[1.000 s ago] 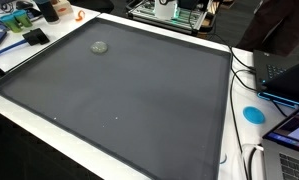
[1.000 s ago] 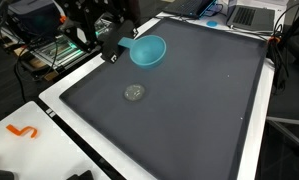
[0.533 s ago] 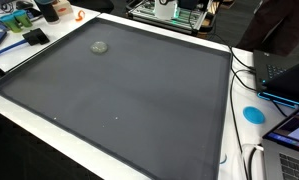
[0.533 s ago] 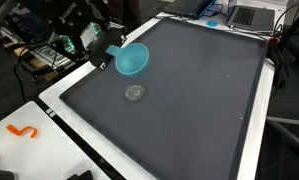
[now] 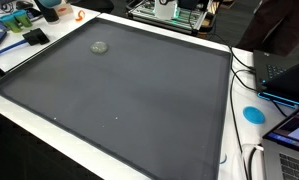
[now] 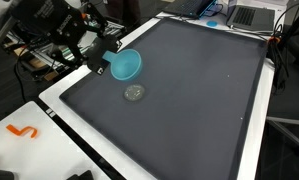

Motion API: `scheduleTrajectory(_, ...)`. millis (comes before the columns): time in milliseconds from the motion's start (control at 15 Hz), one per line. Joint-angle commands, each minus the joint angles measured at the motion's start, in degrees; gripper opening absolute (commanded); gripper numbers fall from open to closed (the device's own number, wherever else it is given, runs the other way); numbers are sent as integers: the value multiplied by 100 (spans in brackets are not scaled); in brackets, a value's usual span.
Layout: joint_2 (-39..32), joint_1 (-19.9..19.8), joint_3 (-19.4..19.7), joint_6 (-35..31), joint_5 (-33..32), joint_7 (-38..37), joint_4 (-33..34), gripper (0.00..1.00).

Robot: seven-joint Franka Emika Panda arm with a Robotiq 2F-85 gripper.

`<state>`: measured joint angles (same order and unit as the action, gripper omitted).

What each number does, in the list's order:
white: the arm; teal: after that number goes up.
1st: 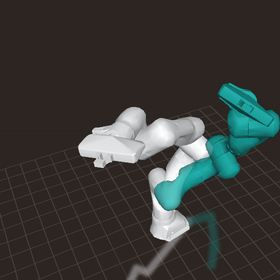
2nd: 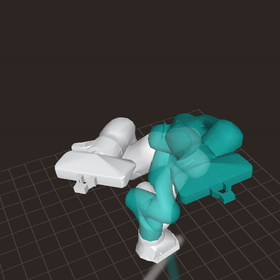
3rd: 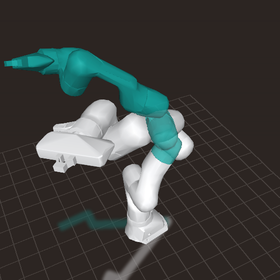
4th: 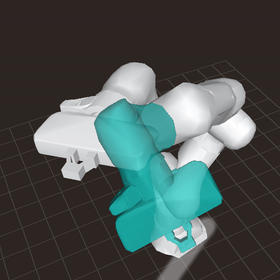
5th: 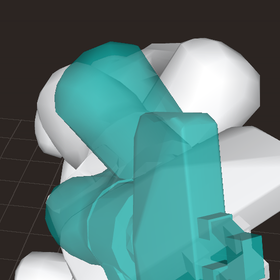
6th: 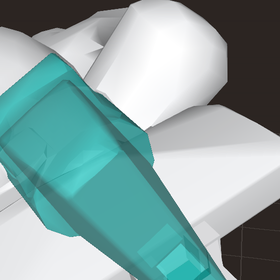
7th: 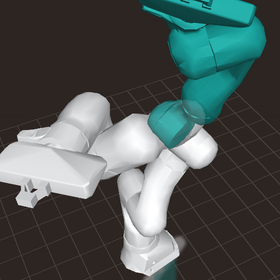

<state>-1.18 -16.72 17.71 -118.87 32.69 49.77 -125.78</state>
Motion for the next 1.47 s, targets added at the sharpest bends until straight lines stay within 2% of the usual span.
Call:
scheduleTrajectory(0, 17, -121, 38, 100, 250, 323, -159, 28)
scheduleTrajectory(1400, -162, -159, -8, -34, 431, 637, -535, 28)
